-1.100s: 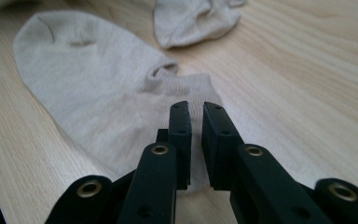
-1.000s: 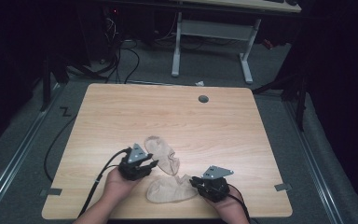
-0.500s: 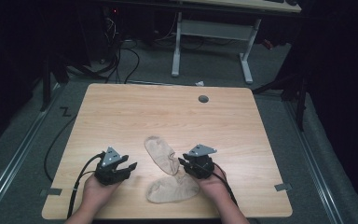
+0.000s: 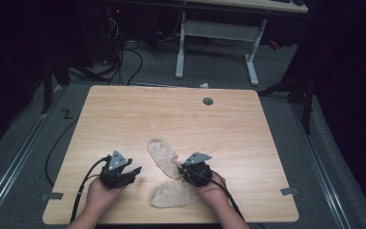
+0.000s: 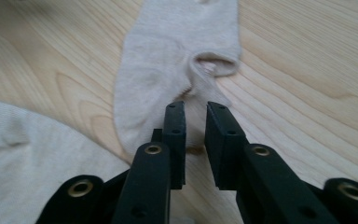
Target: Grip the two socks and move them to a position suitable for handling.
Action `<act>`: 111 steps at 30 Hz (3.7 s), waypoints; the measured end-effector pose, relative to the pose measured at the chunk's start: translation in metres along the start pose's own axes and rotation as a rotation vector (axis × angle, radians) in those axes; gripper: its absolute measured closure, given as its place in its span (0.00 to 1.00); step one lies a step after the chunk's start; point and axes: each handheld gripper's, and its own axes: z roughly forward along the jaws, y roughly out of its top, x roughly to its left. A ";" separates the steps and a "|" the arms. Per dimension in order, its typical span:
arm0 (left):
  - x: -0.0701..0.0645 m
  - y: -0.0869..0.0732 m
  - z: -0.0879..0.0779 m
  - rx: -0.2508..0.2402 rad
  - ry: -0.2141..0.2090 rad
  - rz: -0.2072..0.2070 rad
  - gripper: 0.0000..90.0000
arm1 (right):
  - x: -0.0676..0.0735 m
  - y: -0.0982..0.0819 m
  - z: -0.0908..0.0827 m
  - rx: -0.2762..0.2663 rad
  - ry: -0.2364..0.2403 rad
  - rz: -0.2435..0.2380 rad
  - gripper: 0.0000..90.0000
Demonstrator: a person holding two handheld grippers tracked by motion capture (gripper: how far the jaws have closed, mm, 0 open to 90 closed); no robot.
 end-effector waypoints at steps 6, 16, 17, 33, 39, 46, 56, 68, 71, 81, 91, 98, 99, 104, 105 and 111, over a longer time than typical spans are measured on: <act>0.002 0.000 -0.001 -0.006 -0.001 0.001 0.55 | -0.015 -0.003 -0.005 0.014 -0.100 0.027 0.95; 0.001 0.001 0.002 0.002 -0.009 0.007 0.55 | 0.008 0.002 -0.011 -0.047 0.015 -0.047 0.87; 0.000 0.001 0.002 0.003 -0.009 0.009 0.55 | 0.009 0.002 -0.008 -0.033 0.015 -0.048 0.86; 0.001 0.036 0.047 -0.011 -0.009 -0.009 0.55 | -0.002 -0.018 -0.019 0.027 0.047 -0.054 0.96; 0.012 0.047 0.088 0.074 -0.008 -0.051 0.68 | -0.002 -0.018 -0.018 0.027 0.044 -0.058 0.96; 0.005 0.042 0.080 0.073 -0.019 -0.049 0.94 | -0.010 -0.022 -0.021 0.023 0.013 -0.018 0.96; -0.026 0.022 0.044 0.140 -0.077 0.034 0.90 | -0.030 -0.024 -0.020 0.010 -0.080 0.044 0.92; -0.021 0.021 0.043 0.064 -0.047 -0.012 0.69 | -0.041 -0.018 -0.023 -0.064 -0.112 0.111 0.78; -0.019 0.021 0.049 0.079 -0.065 -0.030 0.75 | -0.045 -0.015 -0.019 -0.061 -0.088 0.150 0.81; -0.023 0.018 0.049 0.082 -0.081 -0.005 0.92 | -0.036 -0.016 -0.008 -0.002 -0.066 0.116 0.84; -0.027 0.017 0.047 0.073 -0.067 0.020 0.96 | -0.030 -0.016 -0.009 -0.002 -0.065 0.062 0.98; -0.028 0.019 0.044 0.041 -0.066 0.014 0.96 | -0.031 -0.014 -0.014 -0.038 -0.072 0.068 0.98; -0.028 0.019 0.044 0.038 -0.065 0.016 0.96 | -0.031 -0.014 -0.015 -0.042 -0.074 0.068 0.98; -0.029 0.021 0.040 0.014 -0.067 0.011 0.96 | -0.031 -0.012 -0.021 -0.083 -0.080 0.069 0.98; -0.029 0.022 0.039 0.011 -0.065 0.015 0.96 | -0.030 -0.011 -0.022 -0.087 -0.081 0.068 0.98; -0.031 0.025 0.032 -0.019 -0.064 0.014 0.96 | -0.028 -0.008 -0.027 -0.114 -0.083 0.058 0.98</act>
